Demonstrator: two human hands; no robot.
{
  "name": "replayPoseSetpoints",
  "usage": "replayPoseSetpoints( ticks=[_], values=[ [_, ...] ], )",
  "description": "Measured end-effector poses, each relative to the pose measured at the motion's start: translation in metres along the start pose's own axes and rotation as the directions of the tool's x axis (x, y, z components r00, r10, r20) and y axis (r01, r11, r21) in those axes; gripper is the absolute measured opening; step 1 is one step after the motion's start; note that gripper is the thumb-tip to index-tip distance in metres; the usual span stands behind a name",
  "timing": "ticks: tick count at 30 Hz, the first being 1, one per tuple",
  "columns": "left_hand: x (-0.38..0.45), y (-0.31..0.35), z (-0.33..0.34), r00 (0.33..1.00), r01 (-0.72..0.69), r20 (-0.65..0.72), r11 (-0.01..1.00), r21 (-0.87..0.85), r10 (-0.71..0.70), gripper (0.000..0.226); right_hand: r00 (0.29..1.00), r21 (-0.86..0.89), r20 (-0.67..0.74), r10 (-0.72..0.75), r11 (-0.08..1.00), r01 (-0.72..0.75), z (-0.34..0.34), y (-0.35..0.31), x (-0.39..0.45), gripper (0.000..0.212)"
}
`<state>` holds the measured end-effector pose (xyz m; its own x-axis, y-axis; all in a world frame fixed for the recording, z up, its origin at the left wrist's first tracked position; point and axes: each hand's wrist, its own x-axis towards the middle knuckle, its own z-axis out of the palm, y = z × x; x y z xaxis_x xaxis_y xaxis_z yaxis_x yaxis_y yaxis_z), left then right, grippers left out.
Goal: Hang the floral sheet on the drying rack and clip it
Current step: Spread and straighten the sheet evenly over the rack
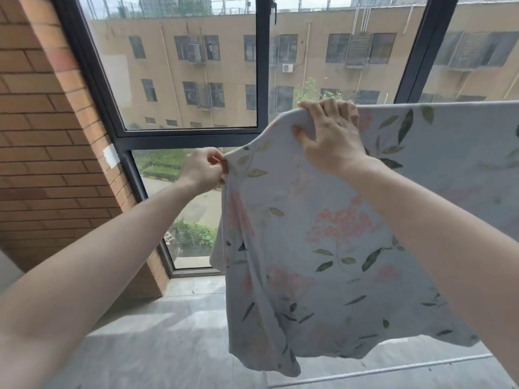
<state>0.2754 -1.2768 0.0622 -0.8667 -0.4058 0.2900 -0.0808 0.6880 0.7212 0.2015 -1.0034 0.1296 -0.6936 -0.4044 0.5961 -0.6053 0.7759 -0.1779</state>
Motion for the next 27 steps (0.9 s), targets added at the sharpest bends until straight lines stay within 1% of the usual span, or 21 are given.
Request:
replayPoseSetpoints(
  ticks=[2, 4, 7, 9, 11, 12, 13, 14, 15, 16, 17, 18, 19, 20, 22, 23, 25, 26, 27],
  values=[
    [0.019, 0.011, -0.004, 0.998, 0.042, -0.053, 0.995, -0.095, -0.047, 0.021, 1.0, 0.011, 0.013, 0.002, 1.0, -0.002, -0.001, -0.002, 0.001, 0.051],
    [0.036, 0.026, -0.001, 0.998, 0.053, -0.028, 0.985, -0.166, -0.058, 0.022, 1.0, 0.022, 0.02, 0.008, 1.0, -0.008, -0.001, -0.003, 0.002, 0.052],
    [0.051, 0.053, 0.014, 0.993, 0.075, 0.104, 0.96, -0.27, -0.048, 0.016, 1.0, 0.02, 0.022, 0.014, 1.0, -0.014, -0.001, -0.002, 0.004, 0.053],
    [0.051, 0.064, 0.026, 0.966, 0.146, 0.249, 0.949, -0.278, -0.076, 0.02, 1.0, 0.018, 0.023, 0.018, 1.0, -0.019, 0.0, 0.001, 0.005, 0.054],
    [0.049, 0.061, 0.037, 0.913, 0.231, 0.387, 0.944, -0.236, -0.127, 0.024, 1.0, 0.017, 0.02, 0.018, 1.0, -0.019, 0.0, 0.004, 0.005, 0.054],
    [0.045, 0.057, 0.041, 0.878, 0.269, 0.453, 0.942, -0.203, -0.154, 0.019, 1.0, 0.019, 0.017, 0.015, 1.0, -0.015, 0.0, 0.004, 0.004, 0.054],
    [0.043, 0.052, 0.047, 0.836, 0.311, 0.52, 0.932, -0.186, -0.175, 0.019, 1.0, 0.02, 0.013, 0.009, 1.0, -0.01, 0.001, 0.005, 0.003, 0.054],
    [0.04, 0.048, 0.051, 0.79, 0.359, 0.583, 0.914, -0.19, -0.189, 0.029, 1.0, 0.02, 0.011, 0.003, 1.0, -0.003, 0.0, 0.004, 0.002, 0.054],
    [0.033, 0.048, 0.053, 0.744, 0.396, 0.645, 0.893, -0.214, -0.176, 0.03, 1.0, 0.021, 0.009, -0.003, 1.0, 0.003, 0.0, 0.004, 0.001, 0.055],
    [0.028, 0.049, 0.053, 0.693, 0.415, 0.706, 0.881, -0.226, -0.146, 0.026, 1.0, 0.023, 0.008, -0.005, 1.0, 0.005, -0.001, 0.004, 0.001, 0.055],
    [0.026, 0.05, 0.052, 0.657, 0.415, 0.744, 0.881, -0.227, -0.118, 0.025, 1.0, 0.025, 0.009, -0.009, 1.0, 0.009, -0.002, 0.004, 0.001, 0.055],
    [0.027, 0.05, 0.05, 0.649, 0.397, 0.754, 0.891, -0.22, -0.103, 0.023, 1.0, 0.025, 0.011, -0.017, 1.0, 0.016, -0.002, 0.003, 0.001, 0.056],
    [0.028, 0.051, 0.047, 0.658, 0.358, 0.746, 0.914, -0.19, -0.102, 0.025, 1.0, 0.024, 0.013, -0.024, 0.999, 0.024, -0.002, 0.004, 0.0, 0.056],
    [0.028, 0.051, 0.044, 0.673, 0.325, 0.731, 0.934, -0.15, -0.117, 0.034, 0.999, 0.022, 0.012, -0.032, 0.999, 0.032, -0.001, 0.004, 0.0, 0.057],
    [0.032, 0.047, 0.04, 0.743, 0.286, 0.655, 0.95, -0.125, -0.138, 0.043, 0.999, 0.026, 0.012, -0.042, 0.999, 0.041, 0.0, 0.005, 0.0, 0.056],
    [0.032, 0.046, 0.038, 0.782, 0.27, 0.608, 0.954, -0.129, -0.139, 0.042, 0.999, 0.031, 0.01, -0.044, 0.999, 0.044, 0.001, 0.006, 0.0, 0.056],
    [0.025, 0.045, 0.035, 0.851, 0.251, 0.511, 0.946, -0.203, -0.116, 0.028, 0.999, 0.033, 0.004, -0.046, 0.998, 0.046, 0.001, 0.008, 0.0, 0.056],
    [0.023, 0.04, 0.035, 0.898, 0.233, 0.429, 0.936, -0.264, -0.102, 0.018, 0.999, 0.032, 0.005, -0.047, 0.998, 0.047, 0.0, 0.009, 0.0, 0.056],
    [0.018, 0.035, 0.035, 0.944, 0.194, 0.318, 0.929, -0.316, -0.089, 0.013, 0.999, 0.03, 0.007, -0.048, 0.998, 0.048, 0.0, 0.009, 0.0, 0.057]
  ],
)
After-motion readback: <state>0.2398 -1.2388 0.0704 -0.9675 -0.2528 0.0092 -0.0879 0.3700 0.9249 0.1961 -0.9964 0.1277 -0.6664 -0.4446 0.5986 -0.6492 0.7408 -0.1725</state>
